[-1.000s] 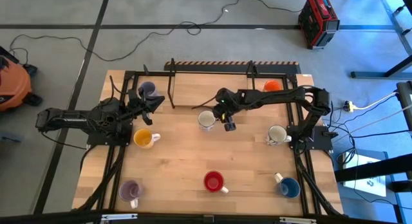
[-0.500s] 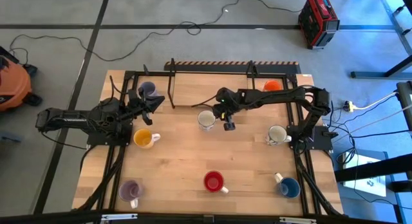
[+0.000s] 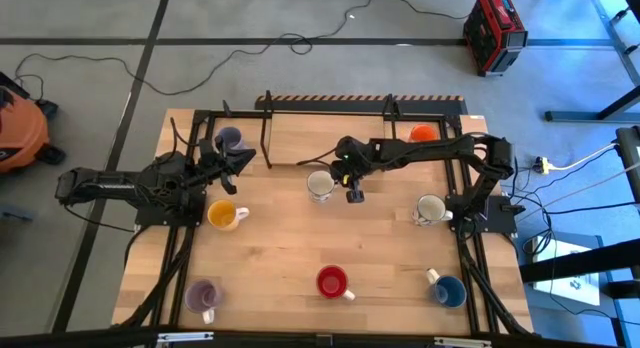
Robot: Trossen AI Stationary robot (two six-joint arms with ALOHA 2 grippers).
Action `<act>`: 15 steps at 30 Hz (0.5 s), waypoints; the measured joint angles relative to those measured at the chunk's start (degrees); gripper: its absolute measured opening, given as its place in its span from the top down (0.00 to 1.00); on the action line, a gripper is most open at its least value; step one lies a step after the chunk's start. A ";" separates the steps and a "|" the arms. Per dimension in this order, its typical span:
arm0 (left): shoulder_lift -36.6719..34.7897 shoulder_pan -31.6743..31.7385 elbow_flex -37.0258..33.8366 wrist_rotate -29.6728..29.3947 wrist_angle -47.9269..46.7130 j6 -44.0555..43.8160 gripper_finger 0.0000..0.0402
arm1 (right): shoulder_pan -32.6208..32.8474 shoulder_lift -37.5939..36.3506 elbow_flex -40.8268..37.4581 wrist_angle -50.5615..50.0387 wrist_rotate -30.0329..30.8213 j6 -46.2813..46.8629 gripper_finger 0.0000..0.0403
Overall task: Place coffee mugs
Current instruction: Put the top blue patterned mug on the shelf
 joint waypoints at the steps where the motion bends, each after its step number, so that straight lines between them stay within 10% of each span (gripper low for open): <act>1: 0.00 0.01 0.00 0.00 0.00 0.00 0.96 | 0.00 0.00 0.01 0.00 0.02 0.00 0.89; 15: 0.00 0.00 0.00 0.02 0.00 0.00 0.96 | -0.01 -0.63 -0.04 -0.70 0.46 1.64 0.89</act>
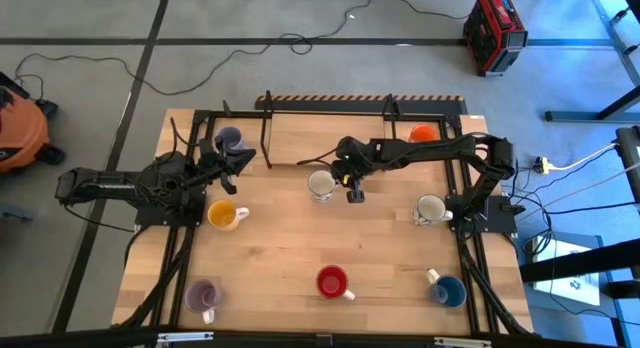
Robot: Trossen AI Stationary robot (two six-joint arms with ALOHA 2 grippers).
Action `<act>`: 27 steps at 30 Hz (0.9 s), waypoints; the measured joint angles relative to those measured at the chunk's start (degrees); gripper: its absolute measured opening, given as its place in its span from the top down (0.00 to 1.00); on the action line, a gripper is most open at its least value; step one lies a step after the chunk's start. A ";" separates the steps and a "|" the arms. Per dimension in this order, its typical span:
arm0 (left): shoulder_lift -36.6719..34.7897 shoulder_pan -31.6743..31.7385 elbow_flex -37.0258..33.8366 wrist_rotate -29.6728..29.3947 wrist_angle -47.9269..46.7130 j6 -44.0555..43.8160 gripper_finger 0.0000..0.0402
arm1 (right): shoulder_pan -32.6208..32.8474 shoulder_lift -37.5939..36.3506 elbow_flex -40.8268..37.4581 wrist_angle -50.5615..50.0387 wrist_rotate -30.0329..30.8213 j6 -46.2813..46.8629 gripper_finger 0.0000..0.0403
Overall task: Place coffee mugs
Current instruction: Put the top blue patterned mug on the shelf
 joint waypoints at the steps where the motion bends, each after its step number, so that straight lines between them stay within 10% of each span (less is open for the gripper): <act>1: 0.00 0.01 0.00 0.00 -0.02 0.00 0.96 | -0.01 -0.11 0.00 0.03 0.00 0.06 0.89; 27: 0.00 0.02 0.00 0.00 -0.23 0.04 0.96 | -0.03 -7.10 -0.02 -0.81 1.09 4.50 0.89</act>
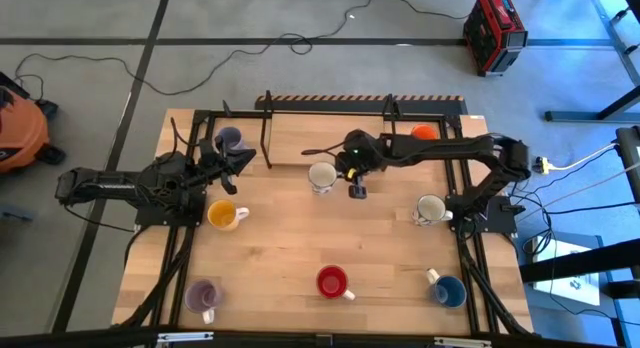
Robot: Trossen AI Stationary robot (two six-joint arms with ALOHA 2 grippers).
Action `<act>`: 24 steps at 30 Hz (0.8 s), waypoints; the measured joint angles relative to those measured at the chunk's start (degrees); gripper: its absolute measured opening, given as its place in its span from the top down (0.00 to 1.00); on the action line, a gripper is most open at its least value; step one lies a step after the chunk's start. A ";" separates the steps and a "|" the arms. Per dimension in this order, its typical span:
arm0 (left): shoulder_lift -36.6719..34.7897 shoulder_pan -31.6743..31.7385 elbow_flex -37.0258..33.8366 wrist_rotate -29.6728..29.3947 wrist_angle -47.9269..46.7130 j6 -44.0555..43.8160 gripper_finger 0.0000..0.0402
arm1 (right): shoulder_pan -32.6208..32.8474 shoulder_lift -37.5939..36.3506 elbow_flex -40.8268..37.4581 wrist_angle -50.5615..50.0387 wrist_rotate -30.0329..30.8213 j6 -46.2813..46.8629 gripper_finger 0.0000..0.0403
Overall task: Place coffee mugs
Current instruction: Put the top blue patterned mug on the shelf
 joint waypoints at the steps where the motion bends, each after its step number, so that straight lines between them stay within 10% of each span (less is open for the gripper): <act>1: -0.02 0.00 0.00 0.00 0.01 0.01 0.96 | 0.00 -0.68 0.00 -0.24 0.06 0.25 0.89; 24: -0.02 0.00 0.00 -0.02 0.06 1.33 0.96 | -2.20 -9.30 0.04 -2.21 12.04 12.69 0.89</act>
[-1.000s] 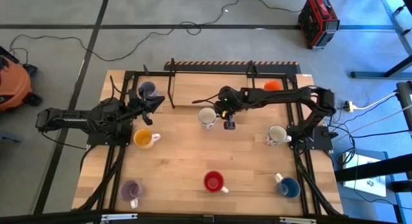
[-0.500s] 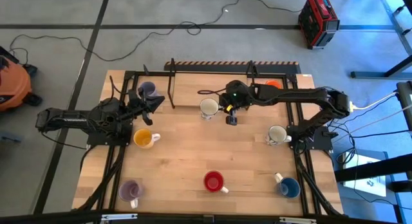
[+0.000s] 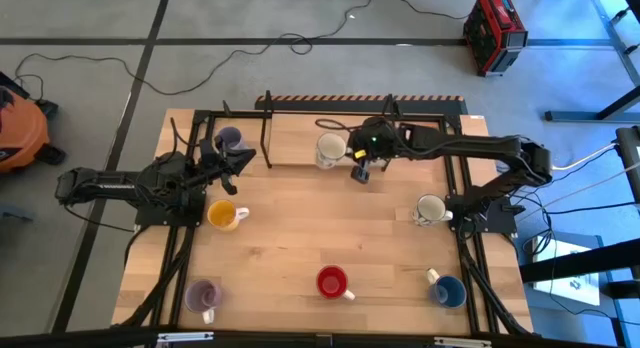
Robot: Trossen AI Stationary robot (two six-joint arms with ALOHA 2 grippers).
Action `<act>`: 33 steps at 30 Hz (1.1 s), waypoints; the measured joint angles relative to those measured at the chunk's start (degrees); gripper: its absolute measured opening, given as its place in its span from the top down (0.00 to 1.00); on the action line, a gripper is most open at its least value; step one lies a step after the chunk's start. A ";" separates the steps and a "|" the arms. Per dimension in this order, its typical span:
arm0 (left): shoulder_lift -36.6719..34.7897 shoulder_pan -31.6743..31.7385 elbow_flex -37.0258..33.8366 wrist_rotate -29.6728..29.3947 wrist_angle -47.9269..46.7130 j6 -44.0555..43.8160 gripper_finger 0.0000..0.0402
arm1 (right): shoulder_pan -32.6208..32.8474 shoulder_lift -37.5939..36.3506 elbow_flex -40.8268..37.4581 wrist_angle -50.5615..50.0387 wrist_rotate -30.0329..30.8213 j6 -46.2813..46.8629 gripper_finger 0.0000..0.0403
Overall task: Place coffee mugs
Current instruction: Put the top blue patterned mug on the shelf
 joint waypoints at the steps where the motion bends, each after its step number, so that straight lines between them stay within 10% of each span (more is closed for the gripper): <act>1: 0.01 -0.02 0.00 0.03 0.01 0.00 0.96 | -0.46 -0.26 0.00 0.00 0.89 0.93 0.89; 16: 0.02 -0.01 0.00 -1.49 0.15 -0.02 0.96 | -9.75 -0.33 0.00 -1.75 10.82 15.14 0.89; 33: 0.98 -0.01 0.00 -0.83 0.05 -0.02 0.96 | 3.82 3.90 0.07 -2.62 -5.78 8.06 0.89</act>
